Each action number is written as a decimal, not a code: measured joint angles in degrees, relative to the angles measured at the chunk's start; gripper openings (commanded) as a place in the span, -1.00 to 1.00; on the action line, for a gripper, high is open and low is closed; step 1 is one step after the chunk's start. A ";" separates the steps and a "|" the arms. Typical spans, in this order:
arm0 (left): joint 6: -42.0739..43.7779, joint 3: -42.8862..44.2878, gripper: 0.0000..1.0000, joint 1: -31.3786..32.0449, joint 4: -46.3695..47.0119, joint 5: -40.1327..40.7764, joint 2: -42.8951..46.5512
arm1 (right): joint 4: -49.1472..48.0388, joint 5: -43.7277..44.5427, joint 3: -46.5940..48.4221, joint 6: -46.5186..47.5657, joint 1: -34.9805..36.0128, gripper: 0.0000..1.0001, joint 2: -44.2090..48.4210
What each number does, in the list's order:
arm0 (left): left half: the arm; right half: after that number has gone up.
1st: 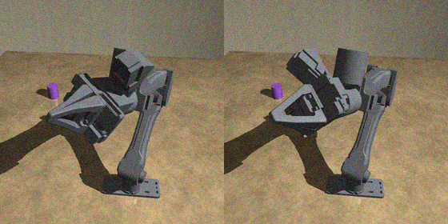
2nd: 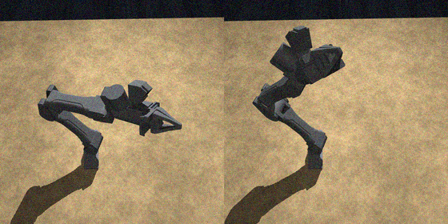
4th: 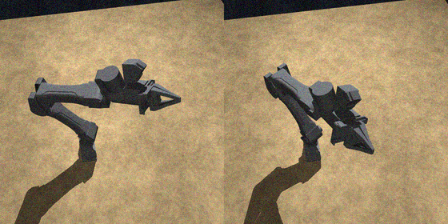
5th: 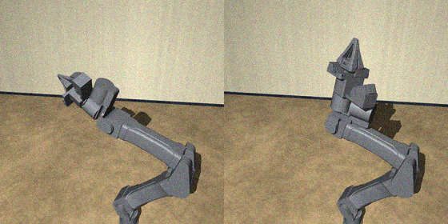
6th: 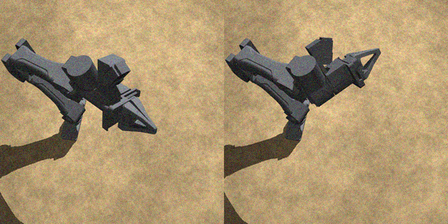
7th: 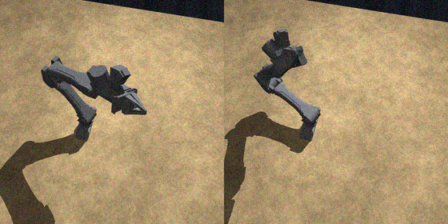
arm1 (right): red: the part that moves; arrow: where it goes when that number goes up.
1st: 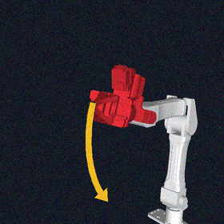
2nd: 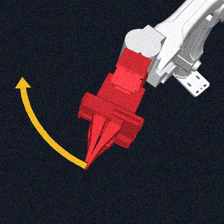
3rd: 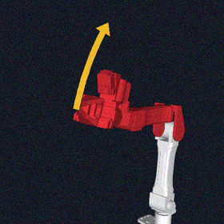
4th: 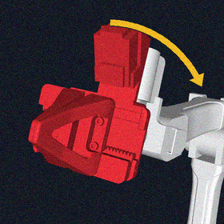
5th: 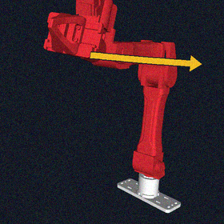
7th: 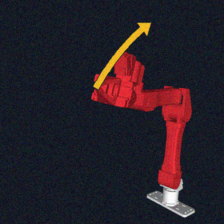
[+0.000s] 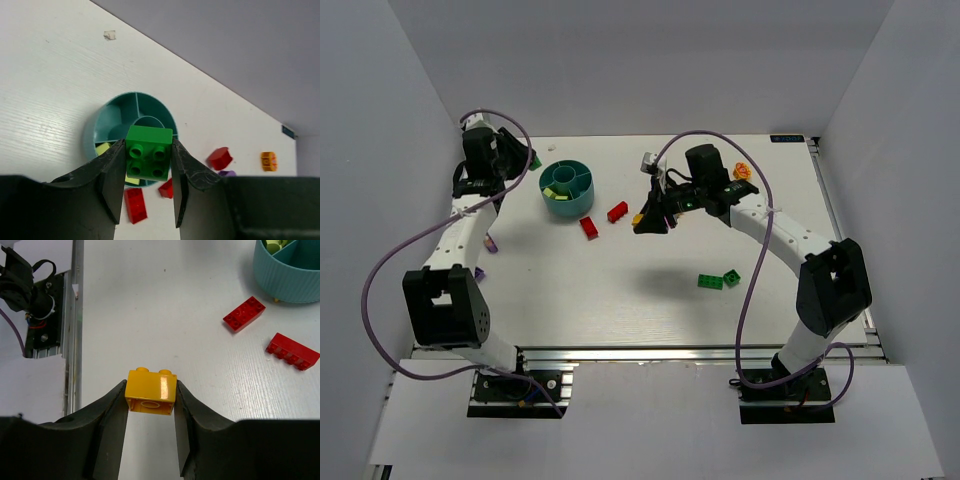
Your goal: Sort the legos into containers by color
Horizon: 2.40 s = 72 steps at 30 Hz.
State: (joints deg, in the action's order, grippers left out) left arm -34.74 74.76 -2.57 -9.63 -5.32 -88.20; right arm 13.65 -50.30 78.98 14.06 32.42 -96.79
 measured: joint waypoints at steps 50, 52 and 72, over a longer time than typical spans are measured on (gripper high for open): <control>16.41 -0.15 -0.84 -0.04 24.48 -8.13 -20.96 | 3.52 0.85 0.31 4.83 -3.08 -1.00 0.00; 16.81 -0.15 -0.80 -0.04 23.93 -7.91 -21.09 | 3.52 0.79 0.28 4.85 -3.17 -1.00 0.00; 17.62 -0.17 0.06 -0.04 22.62 -6.62 -21.11 | 3.52 0.22 0.28 4.98 -3.21 -1.00 0.00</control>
State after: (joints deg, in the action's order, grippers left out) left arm -17.12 74.59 -2.61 12.99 -11.94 -109.32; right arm 17.17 -50.09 79.26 19.05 29.21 -96.79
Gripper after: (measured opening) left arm 0.489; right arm 0.432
